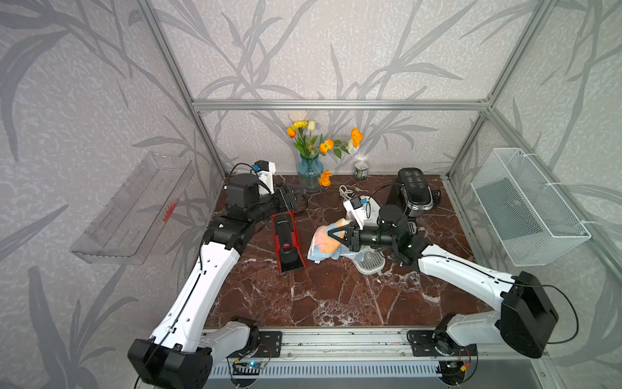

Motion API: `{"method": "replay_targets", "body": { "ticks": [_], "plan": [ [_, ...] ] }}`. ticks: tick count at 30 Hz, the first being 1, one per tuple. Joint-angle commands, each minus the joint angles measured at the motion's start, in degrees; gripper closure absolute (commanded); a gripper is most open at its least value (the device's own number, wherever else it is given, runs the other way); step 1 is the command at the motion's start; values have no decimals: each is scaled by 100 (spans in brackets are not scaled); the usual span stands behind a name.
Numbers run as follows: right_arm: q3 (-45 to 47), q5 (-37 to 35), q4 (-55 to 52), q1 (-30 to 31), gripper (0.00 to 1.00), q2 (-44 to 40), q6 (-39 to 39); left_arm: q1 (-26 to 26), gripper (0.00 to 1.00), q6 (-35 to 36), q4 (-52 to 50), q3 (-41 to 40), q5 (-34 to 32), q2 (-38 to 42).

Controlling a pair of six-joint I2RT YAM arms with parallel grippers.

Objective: Wipe the surface of a coffee machine
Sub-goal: Adjust the cleaning item.

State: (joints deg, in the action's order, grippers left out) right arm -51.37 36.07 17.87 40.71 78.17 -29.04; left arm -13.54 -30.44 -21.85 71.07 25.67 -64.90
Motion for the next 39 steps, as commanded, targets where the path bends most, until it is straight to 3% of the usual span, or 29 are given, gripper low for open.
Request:
{"method": "replay_targets", "body": {
  "ticks": [1, 7, 13, 24, 27, 30, 34, 39],
  "plan": [
    [-222, 348, -169, -8, 100, -37, 293, 9, 40, -136, 465, -232, 533, 31],
    [-419, 958, -8, -10, 100, 49, 291, -82, 41, -761, 1317, -599, 1341, -510],
    [-440, 1258, -293, -2, 100, 1, 477, -122, 40, -516, 1292, -683, 1404, -472],
    [-642, 1997, -752, 34, 100, -153, 937, -149, 30, -312, 1640, -700, 3112, -736],
    [-754, 2024, -786, 34, 100, -101, 950, -182, 24, -590, 2279, -975, 3304, -584],
    [-870, 2132, -741, 8, 100, -87, 924, -234, 22, -416, 2178, -1020, 3369, -549],
    [-928, 2471, -397, -145, 100, -117, 629, -399, 22, -362, 2380, -1127, 3675, -556],
    [-645, 2982, 1396, -626, 100, -53, -708, -561, 22, -332, 2546, -1237, 3767, -452]
  ]
}}
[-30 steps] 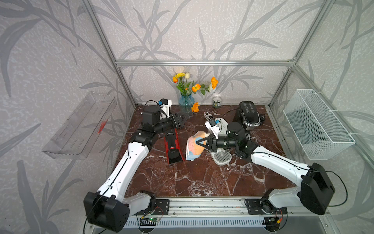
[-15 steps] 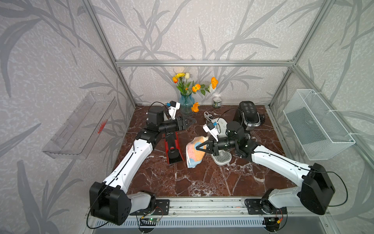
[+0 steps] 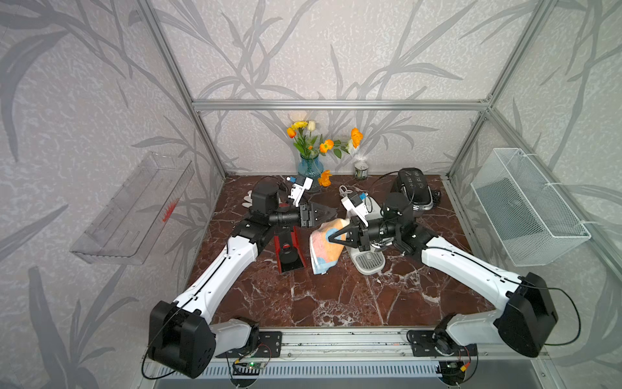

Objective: Wipe the surface of a coffee machine
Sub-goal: Adjust the cleaning item.

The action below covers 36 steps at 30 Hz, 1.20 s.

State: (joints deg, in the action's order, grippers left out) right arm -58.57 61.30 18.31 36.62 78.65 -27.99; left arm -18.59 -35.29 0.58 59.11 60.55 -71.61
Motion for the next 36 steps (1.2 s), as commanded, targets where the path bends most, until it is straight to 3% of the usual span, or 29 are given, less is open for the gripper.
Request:
{"method": "replay_targets", "body": {
  "ticks": [1, 5, 10, 21, 28, 36],
  "plan": [
    [111, 524, 1657, -290, 100, -72, -1181, -57, 22, 142, 302, -52, 269, 245],
    [159, 685, 2694, -446, 100, 114, -1941, -132, 22, -70, 665, -148, 389, 265],
    [100, 719, 3124, -467, 100, 373, -2272, -233, 22, -189, 822, -119, 528, 266],
    [109, 488, 1507, -464, 100, 137, -1101, -220, 21, -391, 797, -9, 462, 699],
    [39, 444, 1661, -476, 100, 159, -1210, -275, 20, -396, 733, -189, 370, 641],
    [-220, 497, 1968, -487, 100, 219, -1460, -495, 23, 181, 39, -120, 142, 496]
  ]
}}
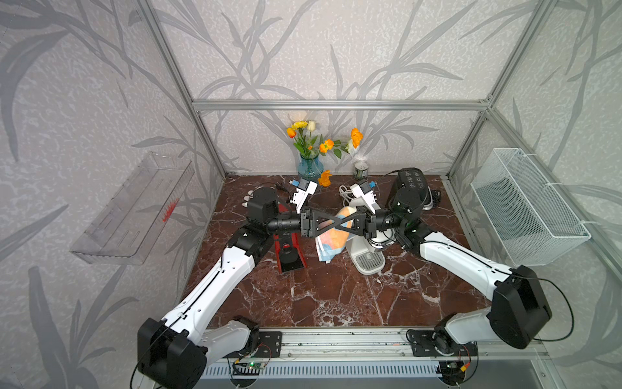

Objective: Wipe the surface of a coffee machine
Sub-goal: Adjust the cleaning item.

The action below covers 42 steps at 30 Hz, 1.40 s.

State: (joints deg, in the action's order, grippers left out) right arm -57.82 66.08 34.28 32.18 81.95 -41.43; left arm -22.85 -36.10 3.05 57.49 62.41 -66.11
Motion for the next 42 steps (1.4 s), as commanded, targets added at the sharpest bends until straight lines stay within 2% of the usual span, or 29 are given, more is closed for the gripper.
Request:
{"method": "replay_targets", "body": {
  "ticks": [1, 7, 14, 18, 20, 22, 24, 26, 29, 36, 42],
  "plan": [
    [-312, 21, 452, -47, 100, -89, -173, -91, 24, 286, -245, 43, -45, -68],
    [-394, -122, 1067, -149, 100, 38, -598, -171, 28, 390, -327, 24, -68, -78],
    [-432, -194, 1733, -151, 100, 211, -1135, -192, 41, 425, -314, 29, -99, -138],
    [-449, -262, 1854, -149, 100, 276, -1269, -193, 54, 444, -305, 35, -140, -158],
    [-423, -312, 1723, -144, 100, 262, -1169, -193, 66, 520, -395, 76, -254, -148],
    [-405, -436, 1239, -149, 100, 175, -844, -178, 78, 774, -797, 195, -521, -148],
    [-395, -657, 366, -142, 99, 18, -300, -181, 83, 994, -1129, 294, -867, -135],
    [-395, -960, -468, -149, 94, -148, 264, -171, 87, 1106, -1283, 345, -1102, -113],
    [-391, -1296, -1304, -158, 81, -301, 841, -145, 90, 1199, -1357, 358, -1326, -38],
    [-84, -1460, -1328, -407, 59, -468, 700, 83, 98, 1220, -1468, 325, -1804, 287],
    [78, -1600, -1060, -633, 34, -549, 522, 220, 98, 999, -1278, 315, -1492, 432]
  ]
}}
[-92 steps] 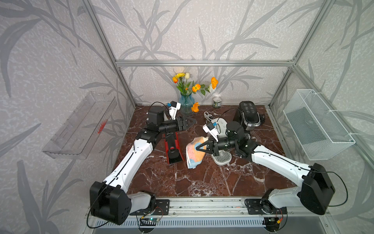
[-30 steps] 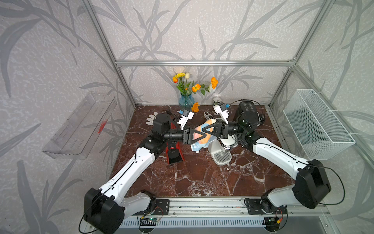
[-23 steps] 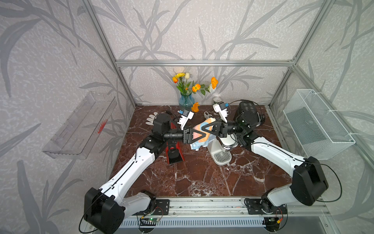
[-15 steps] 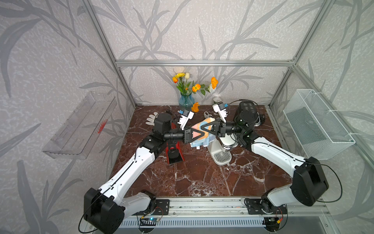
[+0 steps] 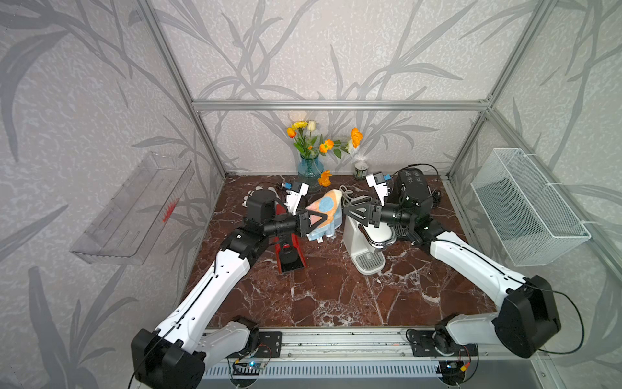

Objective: Wipe the surface of a coffee machine
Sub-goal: Adjust the cleaning item.

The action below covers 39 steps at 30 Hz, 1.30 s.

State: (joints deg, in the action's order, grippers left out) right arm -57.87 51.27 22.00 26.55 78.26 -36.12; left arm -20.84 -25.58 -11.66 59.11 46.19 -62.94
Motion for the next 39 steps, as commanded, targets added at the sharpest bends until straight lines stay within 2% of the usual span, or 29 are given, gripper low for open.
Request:
{"method": "replay_targets", "body": {
  "ticks": [1, 5, 15, 20, 28, 32, 39],
  "plan": [
    [74, -96, 250, -71, 29, -159, -200, 27, 98, -116, 269, 155, 248, 107],
    [48, 138, 886, -73, 12, 6, -611, 38, 98, -436, 656, 127, 704, 25],
    [1, 407, 2515, 20, 7, 552, -1715, 45, 98, -809, 1092, 198, 830, -67],
    [-32, 388, 2715, 201, 7, 556, -1887, 47, 100, -562, 673, 358, 244, -217],
    [-135, -44, 2332, 600, 7, 495, -1646, -37, 100, -566, 904, 338, -561, -353],
    [-214, -537, 1856, 750, 8, 459, -1434, -263, 100, -278, 597, 357, -1315, -295],
    [-550, -1441, 1055, 1069, 12, 581, -1179, -953, 100, 222, 291, 296, -2817, -210]
  ]
}}
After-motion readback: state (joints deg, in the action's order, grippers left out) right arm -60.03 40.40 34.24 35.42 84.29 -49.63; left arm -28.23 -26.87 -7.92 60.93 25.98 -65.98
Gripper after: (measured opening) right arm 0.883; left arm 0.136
